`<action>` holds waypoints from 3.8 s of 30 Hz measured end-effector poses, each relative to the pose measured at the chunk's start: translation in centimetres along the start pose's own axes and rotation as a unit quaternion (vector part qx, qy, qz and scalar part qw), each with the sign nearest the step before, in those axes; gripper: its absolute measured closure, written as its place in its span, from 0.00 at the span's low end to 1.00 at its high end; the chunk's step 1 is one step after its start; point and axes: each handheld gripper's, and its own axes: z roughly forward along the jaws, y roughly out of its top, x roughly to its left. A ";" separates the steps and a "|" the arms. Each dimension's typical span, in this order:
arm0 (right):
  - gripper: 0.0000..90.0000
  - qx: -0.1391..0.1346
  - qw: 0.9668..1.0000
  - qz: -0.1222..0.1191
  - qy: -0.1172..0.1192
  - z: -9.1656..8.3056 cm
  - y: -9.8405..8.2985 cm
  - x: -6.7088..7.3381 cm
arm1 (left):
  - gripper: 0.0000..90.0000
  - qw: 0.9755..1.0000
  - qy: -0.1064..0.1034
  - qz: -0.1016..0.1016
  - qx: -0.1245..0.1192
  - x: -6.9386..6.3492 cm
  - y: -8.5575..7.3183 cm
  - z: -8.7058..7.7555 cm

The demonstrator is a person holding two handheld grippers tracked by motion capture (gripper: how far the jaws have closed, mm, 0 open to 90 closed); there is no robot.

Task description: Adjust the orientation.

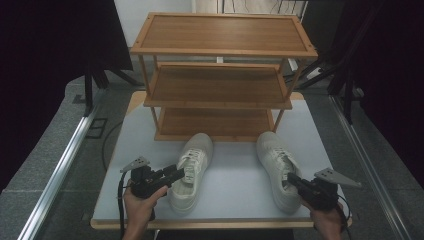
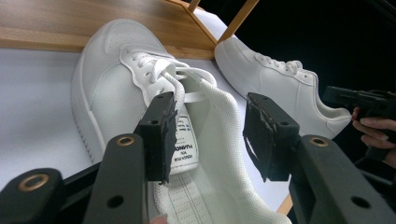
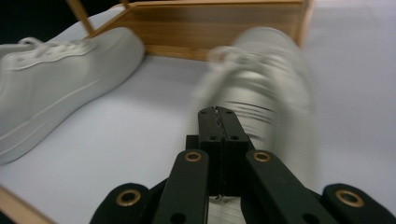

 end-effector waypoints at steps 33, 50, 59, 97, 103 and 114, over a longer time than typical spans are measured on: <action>1.00 0.060 0.996 -0.061 -0.013 0.5 -0.4 2.2 | 0.58 1.000 -0.002 -0.012 0.000 0.4 -0.2 -0.2; 0.98 0.045 0.997 -0.061 0.002 -0.2 0.0 2.2 | 0.57 1.000 -0.009 -0.015 -0.001 0.4 -0.3 0.0; 0.99 0.055 0.997 -0.048 -0.011 0.1 -0.4 1.3 | 0.57 1.000 -0.013 -0.019 -0.002 0.5 -0.4 0.0; 0.98 0.048 0.998 -0.048 0.002 0.5 -0.6 1.6 | 0.56 1.000 -0.018 -0.023 -0.006 0.6 -0.5 0.0; 0.97 0.047 0.998 -0.046 0.000 0.4 -0.6 1.5 | 0.55 1.000 -0.018 -0.023 -0.006 0.6 -0.6 0.0; 0.95 0.022 0.999 -0.050 0.007 -0.2 -0.1 1.9 | 0.55 0.999 -0.022 -0.025 -0.007 0.6 -0.6 0.1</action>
